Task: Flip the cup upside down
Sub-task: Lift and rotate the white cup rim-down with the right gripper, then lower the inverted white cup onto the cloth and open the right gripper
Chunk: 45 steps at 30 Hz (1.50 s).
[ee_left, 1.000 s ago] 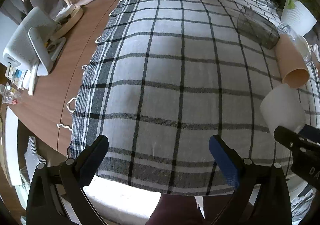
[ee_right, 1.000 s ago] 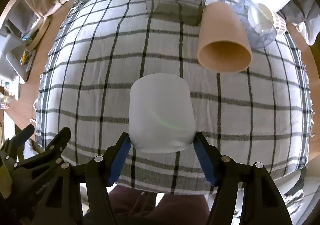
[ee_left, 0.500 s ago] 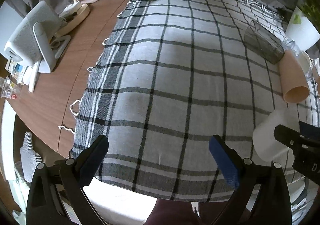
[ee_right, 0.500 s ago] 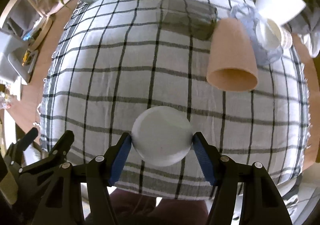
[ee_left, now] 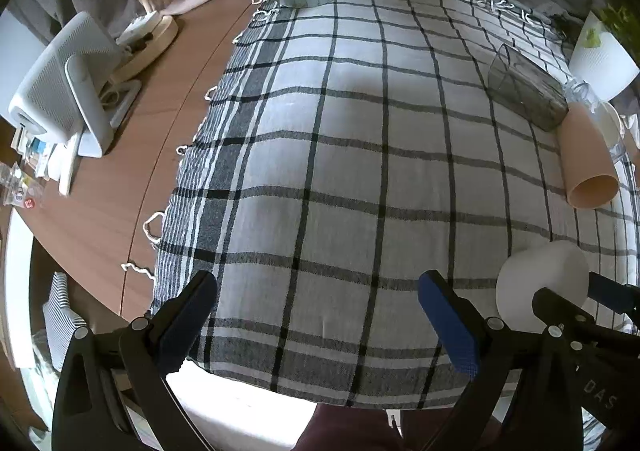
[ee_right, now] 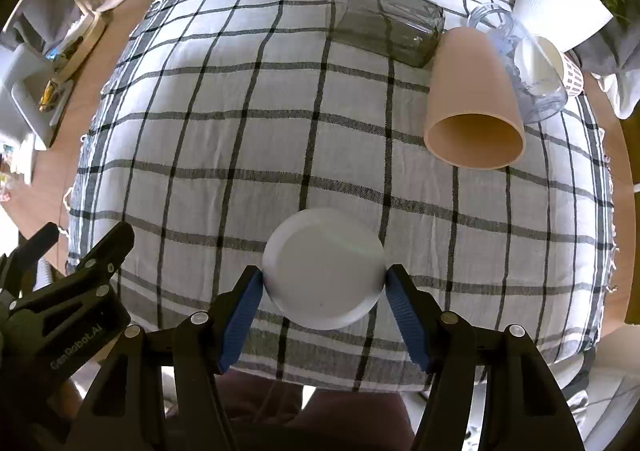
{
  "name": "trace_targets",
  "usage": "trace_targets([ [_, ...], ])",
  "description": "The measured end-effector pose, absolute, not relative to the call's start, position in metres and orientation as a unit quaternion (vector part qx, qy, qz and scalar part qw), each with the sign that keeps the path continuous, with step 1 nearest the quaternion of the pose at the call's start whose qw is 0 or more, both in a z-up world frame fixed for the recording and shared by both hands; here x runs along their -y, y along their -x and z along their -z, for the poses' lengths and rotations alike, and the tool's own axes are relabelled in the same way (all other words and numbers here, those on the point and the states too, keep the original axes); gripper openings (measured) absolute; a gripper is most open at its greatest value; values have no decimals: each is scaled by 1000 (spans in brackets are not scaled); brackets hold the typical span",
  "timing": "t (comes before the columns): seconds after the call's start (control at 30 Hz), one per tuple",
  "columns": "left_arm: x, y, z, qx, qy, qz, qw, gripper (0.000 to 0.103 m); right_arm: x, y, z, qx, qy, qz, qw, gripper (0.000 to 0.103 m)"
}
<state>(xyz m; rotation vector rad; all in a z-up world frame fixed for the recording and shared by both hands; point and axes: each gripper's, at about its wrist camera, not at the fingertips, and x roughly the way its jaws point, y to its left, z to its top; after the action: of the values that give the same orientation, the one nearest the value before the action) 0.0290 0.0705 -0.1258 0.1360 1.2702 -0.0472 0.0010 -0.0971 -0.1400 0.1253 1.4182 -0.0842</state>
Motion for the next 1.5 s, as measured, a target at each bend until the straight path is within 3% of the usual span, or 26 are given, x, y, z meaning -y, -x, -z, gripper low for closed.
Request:
trace_targets([
  [0.2, -70, -26, 117, -582, -74, 19, 810, 102, 98, 0, 141, -652, -66, 39, 755, 66],
  [0.23, -70, -25, 114, -578, -75, 19, 812, 102, 99, 0, 140, -654, -69, 39, 753, 77],
  [0.3, -68, -23, 108, -570, -80, 16, 818, 102, 102, 3, 136, -649, -80, 41, 756, 87],
  [0.57, -56, -13, 76, -536, -79, 30, 840, 102, 123, 25, 93, -602, -103, 65, 789, 87],
  [0.87, -42, 2, 27, -462, -90, 41, 881, 102, 148, 53, 30, -494, -125, 110, 854, 95],
  [1.23, -54, 22, -16, -381, -80, 27, 921, 103, 143, 88, -29, -374, -103, 140, 911, 97],
  [1.5, -63, 34, -28, -353, -85, 13, 932, 103, 130, 101, -44, -345, -87, 139, 924, 98],
])
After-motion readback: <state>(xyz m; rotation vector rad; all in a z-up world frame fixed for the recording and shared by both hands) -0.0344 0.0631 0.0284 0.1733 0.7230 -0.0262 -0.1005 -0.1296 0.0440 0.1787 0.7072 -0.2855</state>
